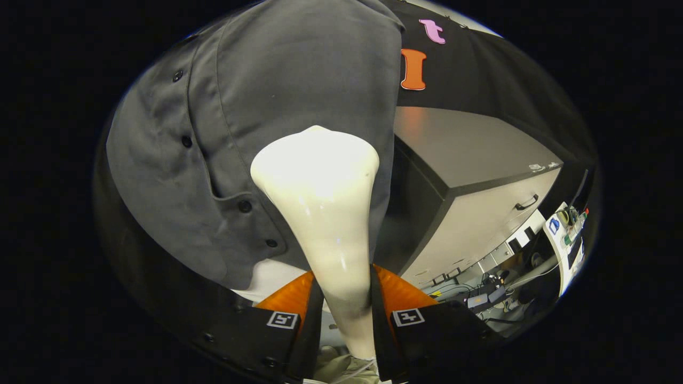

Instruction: Iron the clothes twice with a garment steamer, once on the left side and once on the right side.

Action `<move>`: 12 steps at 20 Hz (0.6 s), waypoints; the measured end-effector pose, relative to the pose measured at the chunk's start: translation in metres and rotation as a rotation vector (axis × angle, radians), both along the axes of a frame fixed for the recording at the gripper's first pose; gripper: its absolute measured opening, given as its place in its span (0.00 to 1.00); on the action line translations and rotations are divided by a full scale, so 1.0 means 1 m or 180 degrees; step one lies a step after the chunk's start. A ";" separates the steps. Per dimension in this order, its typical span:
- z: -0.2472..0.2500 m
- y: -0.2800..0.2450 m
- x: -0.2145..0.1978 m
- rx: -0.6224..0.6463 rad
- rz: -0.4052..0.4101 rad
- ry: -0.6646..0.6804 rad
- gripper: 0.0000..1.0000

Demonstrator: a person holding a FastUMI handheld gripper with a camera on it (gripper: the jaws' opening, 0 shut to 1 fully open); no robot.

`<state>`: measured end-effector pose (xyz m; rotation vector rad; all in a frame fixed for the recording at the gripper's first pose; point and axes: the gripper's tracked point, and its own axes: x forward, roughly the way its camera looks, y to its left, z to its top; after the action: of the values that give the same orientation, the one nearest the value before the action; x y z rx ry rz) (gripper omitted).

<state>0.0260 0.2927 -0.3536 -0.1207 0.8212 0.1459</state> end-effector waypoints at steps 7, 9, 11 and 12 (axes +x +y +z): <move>-0.034 -0.004 -0.007 -0.0064 0.0044 0.0168 0.50; -0.044 -0.007 -0.010 -0.0084 0.0057 0.0217 0.50; -0.052 -0.007 -0.012 -0.0096 0.0060 0.0253 0.50; -0.055 -0.007 -0.013 -0.0101 0.0062 0.0268 0.50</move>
<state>0.0129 0.2853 -0.4089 -0.1534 0.9068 0.1572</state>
